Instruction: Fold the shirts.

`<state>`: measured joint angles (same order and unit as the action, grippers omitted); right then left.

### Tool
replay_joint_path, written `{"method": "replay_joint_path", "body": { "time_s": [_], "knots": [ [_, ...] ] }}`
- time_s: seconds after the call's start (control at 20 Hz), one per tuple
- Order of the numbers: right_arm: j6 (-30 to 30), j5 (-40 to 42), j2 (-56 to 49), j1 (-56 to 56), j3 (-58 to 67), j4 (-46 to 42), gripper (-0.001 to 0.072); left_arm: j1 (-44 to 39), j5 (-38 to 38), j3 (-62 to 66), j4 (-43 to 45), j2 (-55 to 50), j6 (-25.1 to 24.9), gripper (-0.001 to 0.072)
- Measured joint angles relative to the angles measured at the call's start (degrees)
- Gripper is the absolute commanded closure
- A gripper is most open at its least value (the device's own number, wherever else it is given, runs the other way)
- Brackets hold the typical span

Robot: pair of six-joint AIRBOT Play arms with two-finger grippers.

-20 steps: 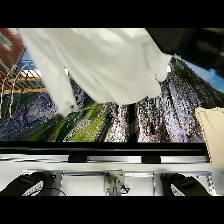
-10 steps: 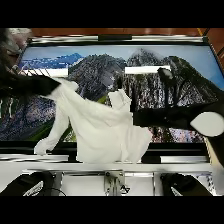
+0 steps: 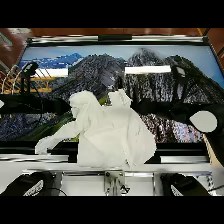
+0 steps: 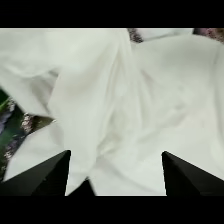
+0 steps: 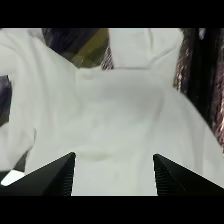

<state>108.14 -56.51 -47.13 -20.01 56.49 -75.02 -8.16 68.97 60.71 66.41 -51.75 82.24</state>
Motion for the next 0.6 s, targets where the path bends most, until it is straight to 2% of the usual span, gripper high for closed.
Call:
{"method": "replay_joint_path", "body": {
  "time_s": [0.2, 0.35, 0.45, 0.6],
  "knots": [
    [-5.05, 4.44, -5.09, 5.73, 0.24, 3.39, 0.0089, 6.97, 5.31, -3.37, 4.79, -0.74, -3.08, 0.0011],
    [-10.6, 6.1, -13.27, 8.11, 2.12, 9.11, 0.0089, 8.57, 5.55, -8.31, 3.65, -3.41, -4.33, -0.0013],
    [-14.08, 5.79, -19.76, 8.94, 5.7, 12.04, 0.0035, 7.58, 3.21, -10.84, 0.81, -6.34, -4.72, -0.0013],
    [-18.36, 2.43, -29.86, 9.81, 14.29, 14.29, 0.0035, 3.17, -2.58, -12.63, -2.91, -11.85, -5.42, -0.0013]
  ]
}}
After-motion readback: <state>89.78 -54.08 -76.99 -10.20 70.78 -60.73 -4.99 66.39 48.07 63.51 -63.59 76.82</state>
